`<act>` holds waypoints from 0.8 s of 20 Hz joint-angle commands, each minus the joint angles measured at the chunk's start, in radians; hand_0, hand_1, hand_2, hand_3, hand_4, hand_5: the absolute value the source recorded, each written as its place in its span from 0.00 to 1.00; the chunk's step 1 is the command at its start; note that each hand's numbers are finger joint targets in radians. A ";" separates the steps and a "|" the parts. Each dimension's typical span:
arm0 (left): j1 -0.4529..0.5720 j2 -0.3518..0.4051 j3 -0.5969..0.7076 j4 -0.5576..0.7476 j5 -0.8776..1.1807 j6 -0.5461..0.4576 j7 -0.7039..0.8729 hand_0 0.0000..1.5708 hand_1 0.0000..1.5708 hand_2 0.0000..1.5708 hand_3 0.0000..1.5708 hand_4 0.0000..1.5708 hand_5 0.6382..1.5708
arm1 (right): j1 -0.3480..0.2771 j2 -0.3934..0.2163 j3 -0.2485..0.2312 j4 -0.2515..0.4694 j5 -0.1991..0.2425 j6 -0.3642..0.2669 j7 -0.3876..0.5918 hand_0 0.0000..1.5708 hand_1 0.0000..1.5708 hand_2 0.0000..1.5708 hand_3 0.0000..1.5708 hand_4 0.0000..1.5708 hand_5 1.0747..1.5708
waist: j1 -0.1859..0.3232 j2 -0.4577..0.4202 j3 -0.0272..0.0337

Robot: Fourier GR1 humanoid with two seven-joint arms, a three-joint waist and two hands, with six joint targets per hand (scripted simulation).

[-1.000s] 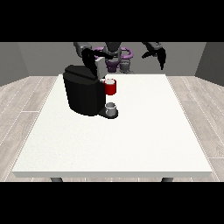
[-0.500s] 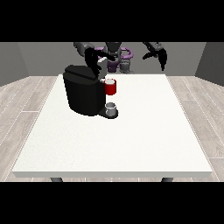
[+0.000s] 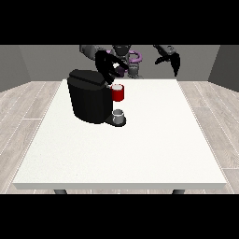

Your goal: Insert the coffee pod into the coffee machine and close the lid

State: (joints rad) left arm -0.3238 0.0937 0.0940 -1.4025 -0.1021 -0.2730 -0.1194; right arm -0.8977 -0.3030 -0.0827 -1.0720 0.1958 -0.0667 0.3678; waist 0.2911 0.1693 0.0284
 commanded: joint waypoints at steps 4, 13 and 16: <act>-0.043 0.004 0.000 0.031 0.011 -0.020 -0.023 0.00 0.00 0.00 0.00 0.25 1.00 | -0.103 0.077 0.060 -0.112 -0.011 0.034 -0.054 0.00 0.00 0.00 0.00 0.06 1.00 | 0.111 0.046 -0.0287; -0.120 -0.033 -0.059 0.010 0.008 -0.043 -0.015 0.00 0.00 0.00 0.00 0.16 1.00 | -0.153 -0.010 0.010 -0.149 0.028 0.053 -0.002 0.00 0.00 0.00 0.00 0.00 1.00 | 0.245 0.120 -0.0278; -0.148 -0.014 -0.062 0.015 0.017 -0.076 -0.021 0.00 0.00 0.00 0.00 0.13 1.00 | -0.182 -0.031 -0.035 -0.166 0.010 0.051 0.022 0.00 0.00 0.00 0.00 0.00 1.00 | 0.291 0.158 -0.0275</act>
State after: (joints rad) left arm -0.4412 0.0750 0.0453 -1.3950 -0.0896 -0.3220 -0.1315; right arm -0.9393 -0.4460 -0.1579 -1.1873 0.2675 -0.0106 0.5092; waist 0.4644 0.2931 0.0475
